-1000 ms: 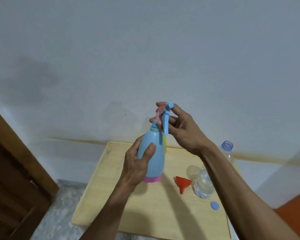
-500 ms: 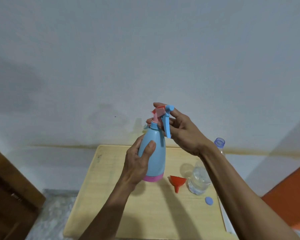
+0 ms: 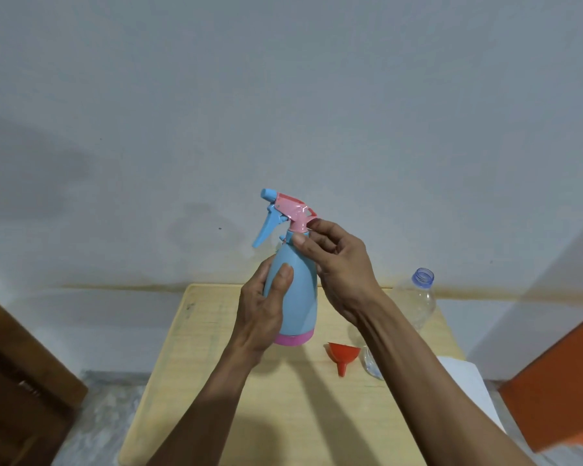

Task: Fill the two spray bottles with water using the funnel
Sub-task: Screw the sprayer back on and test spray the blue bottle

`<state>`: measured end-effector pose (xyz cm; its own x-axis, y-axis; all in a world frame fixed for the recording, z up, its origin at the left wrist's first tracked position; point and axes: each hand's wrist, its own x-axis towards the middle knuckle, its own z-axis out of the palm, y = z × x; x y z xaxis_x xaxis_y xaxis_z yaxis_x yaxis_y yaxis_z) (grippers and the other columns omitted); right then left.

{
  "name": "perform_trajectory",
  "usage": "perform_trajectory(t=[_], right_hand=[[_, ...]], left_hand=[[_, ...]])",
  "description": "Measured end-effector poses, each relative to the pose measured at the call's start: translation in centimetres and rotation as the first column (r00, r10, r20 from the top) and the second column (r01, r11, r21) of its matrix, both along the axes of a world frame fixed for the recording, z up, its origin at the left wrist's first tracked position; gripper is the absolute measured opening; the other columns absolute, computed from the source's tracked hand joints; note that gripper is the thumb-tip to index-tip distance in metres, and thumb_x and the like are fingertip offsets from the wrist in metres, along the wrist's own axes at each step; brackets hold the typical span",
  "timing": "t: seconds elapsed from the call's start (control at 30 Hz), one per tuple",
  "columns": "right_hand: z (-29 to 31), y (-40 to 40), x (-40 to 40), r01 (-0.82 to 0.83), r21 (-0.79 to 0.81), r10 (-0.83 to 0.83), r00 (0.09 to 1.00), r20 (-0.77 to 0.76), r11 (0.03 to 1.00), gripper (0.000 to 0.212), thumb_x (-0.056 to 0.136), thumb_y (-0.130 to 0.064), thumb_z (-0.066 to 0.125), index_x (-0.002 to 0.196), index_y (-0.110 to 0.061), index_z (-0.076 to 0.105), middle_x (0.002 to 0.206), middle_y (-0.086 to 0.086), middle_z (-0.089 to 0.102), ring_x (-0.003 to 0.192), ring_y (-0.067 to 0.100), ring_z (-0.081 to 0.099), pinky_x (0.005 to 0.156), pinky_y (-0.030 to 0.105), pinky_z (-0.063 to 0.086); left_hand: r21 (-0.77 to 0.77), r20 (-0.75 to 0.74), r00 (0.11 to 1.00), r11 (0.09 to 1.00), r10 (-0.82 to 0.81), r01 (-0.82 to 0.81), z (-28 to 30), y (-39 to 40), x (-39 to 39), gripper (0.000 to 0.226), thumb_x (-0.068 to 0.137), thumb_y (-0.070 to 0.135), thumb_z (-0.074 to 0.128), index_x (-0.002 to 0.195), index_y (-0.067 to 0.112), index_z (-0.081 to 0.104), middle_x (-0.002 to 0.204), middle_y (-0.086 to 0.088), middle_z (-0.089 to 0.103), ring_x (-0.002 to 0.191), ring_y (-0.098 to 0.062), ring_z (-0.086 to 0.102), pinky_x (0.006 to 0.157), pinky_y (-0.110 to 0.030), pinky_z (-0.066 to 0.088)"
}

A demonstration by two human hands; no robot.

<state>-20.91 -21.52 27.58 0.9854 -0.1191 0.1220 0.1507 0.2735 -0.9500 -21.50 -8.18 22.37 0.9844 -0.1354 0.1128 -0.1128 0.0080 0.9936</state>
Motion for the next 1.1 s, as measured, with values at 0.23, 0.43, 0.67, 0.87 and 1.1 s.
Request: perform_trajectory(t=[0.23,0.43,0.67,0.87,1.1], right_hand=[[0.3,0.1,-0.2,-0.027,-0.048,0.025,0.999,-0.037,0.998,0.026,0.094,-0.023,0.070,0.115,-0.008,0.070,0.101,0.006,0.074,0.095,0.020,0.066,0.099,0.047,0.053],[0.4,0.5,-0.9,0.015,-0.134,-0.014,1.000,0.006,0.991,0.024,0.097,-0.029,0.065,0.114,-0.014,0.072,0.101,0.003,0.075,0.088,0.012,0.068,0.084,0.031,0.058],[0.3,0.5,-1.1,0.063,-0.132,-0.061,0.998,0.020,0.989,0.022,0.098,-0.027,0.064,0.116,-0.015,0.072,0.106,0.004,0.075,0.093,0.013,0.069,0.087,0.035,0.059],[0.8,0.4,-1.2,0.054,-0.120,-0.056,0.998,-0.011,0.991,0.023,0.101,-0.030,0.058,0.112,-0.016,0.073,0.101,0.001,0.076,0.088,0.012,0.069,0.084,0.032,0.059],[1.0,0.5,-1.2,0.051,-0.116,-0.056,0.998,-0.037,0.992,0.024,0.101,-0.032,0.058,0.110,-0.017,0.074,0.097,-0.001,0.075,0.086,0.011,0.069,0.079,0.028,0.058]], left_hand=[[0.006,0.013,1.000,1.000,0.026,-0.027,0.2,-0.4,0.1,0.060,0.076,0.075,0.046,0.123,0.039,0.058,0.107,0.007,0.069,0.096,-0.018,0.069,0.077,-0.040,0.060],[0.013,0.041,0.998,0.998,0.057,-0.058,0.5,-0.8,0.0,0.062,0.075,0.076,0.045,0.123,0.038,0.057,0.107,0.007,0.067,0.097,-0.018,0.068,0.077,-0.039,0.060],[-0.021,0.045,0.996,0.997,0.081,-0.080,0.5,-1.2,0.0,0.062,0.077,0.074,0.048,0.124,0.035,0.057,0.110,0.005,0.068,0.097,-0.019,0.069,0.078,-0.043,0.061],[-0.041,0.033,0.996,0.996,0.081,-0.080,0.6,-1.5,0.1,0.064,0.076,0.075,0.046,0.123,0.034,0.057,0.105,0.005,0.068,0.094,-0.019,0.069,0.073,-0.036,0.060],[-0.076,0.024,0.997,0.994,0.077,-0.075,0.7,-1.7,0.2,0.061,0.077,0.073,0.046,0.119,0.031,0.060,0.099,0.006,0.069,0.091,-0.019,0.069,0.072,-0.036,0.058]])
